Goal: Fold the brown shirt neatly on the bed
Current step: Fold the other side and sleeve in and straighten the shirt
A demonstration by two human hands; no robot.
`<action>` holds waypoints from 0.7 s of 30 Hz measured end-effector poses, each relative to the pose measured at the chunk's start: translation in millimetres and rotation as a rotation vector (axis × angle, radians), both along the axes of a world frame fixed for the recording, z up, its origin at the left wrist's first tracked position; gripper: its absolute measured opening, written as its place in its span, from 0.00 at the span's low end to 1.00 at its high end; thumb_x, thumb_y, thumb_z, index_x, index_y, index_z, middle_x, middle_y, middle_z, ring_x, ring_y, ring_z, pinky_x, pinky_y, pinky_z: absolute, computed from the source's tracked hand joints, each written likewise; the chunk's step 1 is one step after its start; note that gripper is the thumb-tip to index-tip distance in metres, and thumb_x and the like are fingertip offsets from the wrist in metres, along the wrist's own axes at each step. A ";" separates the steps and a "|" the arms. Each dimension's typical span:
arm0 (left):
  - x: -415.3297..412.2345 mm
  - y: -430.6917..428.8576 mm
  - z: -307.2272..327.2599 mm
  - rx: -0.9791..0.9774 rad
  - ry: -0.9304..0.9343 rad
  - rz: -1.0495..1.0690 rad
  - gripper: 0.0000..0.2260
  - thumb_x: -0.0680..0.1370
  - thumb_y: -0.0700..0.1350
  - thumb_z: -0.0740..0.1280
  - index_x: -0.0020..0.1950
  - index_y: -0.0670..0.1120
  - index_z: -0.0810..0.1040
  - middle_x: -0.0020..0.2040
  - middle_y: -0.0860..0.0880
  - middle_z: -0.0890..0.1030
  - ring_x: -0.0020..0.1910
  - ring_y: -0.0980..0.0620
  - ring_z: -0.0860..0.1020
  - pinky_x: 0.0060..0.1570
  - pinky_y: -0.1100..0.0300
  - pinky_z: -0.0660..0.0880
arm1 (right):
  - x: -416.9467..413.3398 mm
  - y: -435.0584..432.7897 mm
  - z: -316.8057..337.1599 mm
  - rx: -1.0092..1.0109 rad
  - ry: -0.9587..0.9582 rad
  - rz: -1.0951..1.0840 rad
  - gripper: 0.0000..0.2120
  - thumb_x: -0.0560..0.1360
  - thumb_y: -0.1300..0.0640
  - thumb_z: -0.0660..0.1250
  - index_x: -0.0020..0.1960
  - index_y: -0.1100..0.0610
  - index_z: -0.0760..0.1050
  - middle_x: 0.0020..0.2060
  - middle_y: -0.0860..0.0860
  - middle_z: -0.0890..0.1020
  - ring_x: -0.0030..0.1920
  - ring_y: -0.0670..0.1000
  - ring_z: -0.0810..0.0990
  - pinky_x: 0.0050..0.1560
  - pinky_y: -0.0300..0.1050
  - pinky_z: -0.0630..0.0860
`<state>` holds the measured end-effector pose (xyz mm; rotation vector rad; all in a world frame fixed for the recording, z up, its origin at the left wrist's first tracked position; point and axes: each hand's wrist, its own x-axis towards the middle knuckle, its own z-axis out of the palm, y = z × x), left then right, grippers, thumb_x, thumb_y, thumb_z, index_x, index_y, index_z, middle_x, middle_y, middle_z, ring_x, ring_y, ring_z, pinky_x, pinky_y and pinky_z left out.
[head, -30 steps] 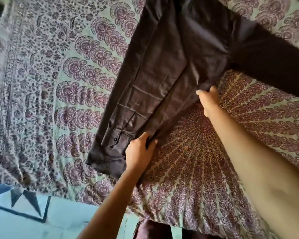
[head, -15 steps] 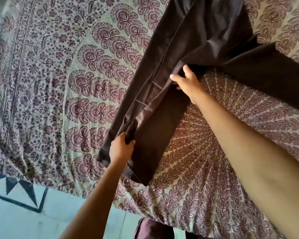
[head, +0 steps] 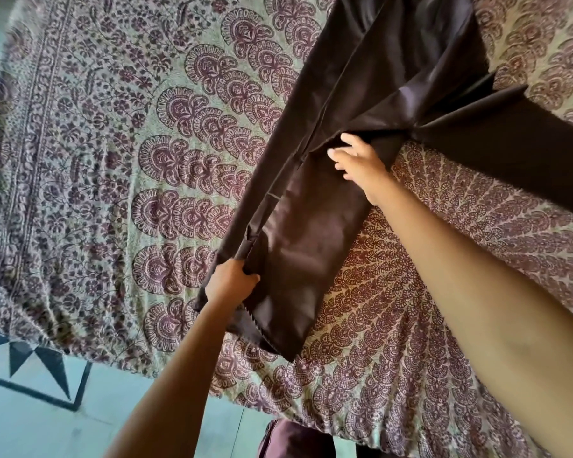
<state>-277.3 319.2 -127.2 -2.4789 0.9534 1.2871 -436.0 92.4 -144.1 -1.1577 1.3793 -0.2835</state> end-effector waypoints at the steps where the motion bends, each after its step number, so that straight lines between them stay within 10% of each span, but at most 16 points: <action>1: 1.6 -0.7 0.8 -0.032 -0.052 -0.006 0.17 0.74 0.49 0.67 0.61 0.46 0.74 0.52 0.42 0.81 0.51 0.41 0.79 0.53 0.47 0.77 | -3.9 6.3 -2.4 -0.068 0.041 -0.023 0.23 0.75 0.55 0.64 0.69 0.56 0.66 0.58 0.53 0.78 0.52 0.49 0.76 0.59 0.46 0.73; 8: 11.1 -2.4 1.9 0.121 -0.031 -0.177 0.09 0.72 0.51 0.71 0.40 0.47 0.75 0.46 0.45 0.78 0.51 0.43 0.78 0.54 0.48 0.77 | -43.4 88.0 -32.8 -0.763 0.448 0.342 0.20 0.71 0.49 0.61 0.57 0.59 0.75 0.55 0.57 0.78 0.53 0.59 0.78 0.52 0.52 0.74; 14: 15.1 -3.2 -6.7 0.156 0.113 -0.224 0.15 0.71 0.48 0.73 0.30 0.48 0.70 0.32 0.50 0.76 0.40 0.47 0.80 0.48 0.53 0.79 | -56.7 116.4 -46.0 -0.705 0.593 0.467 0.28 0.69 0.49 0.67 0.66 0.58 0.69 0.69 0.61 0.67 0.67 0.62 0.68 0.64 0.59 0.65; 21: -12.6 -4.2 12.6 -0.132 0.210 -0.250 0.13 0.71 0.45 0.71 0.33 0.48 0.68 0.38 0.48 0.73 0.41 0.47 0.74 0.39 0.59 0.70 | -56.4 124.4 -27.6 -0.751 0.347 0.265 0.21 0.74 0.45 0.58 0.59 0.58 0.73 0.52 0.55 0.80 0.50 0.54 0.79 0.48 0.49 0.75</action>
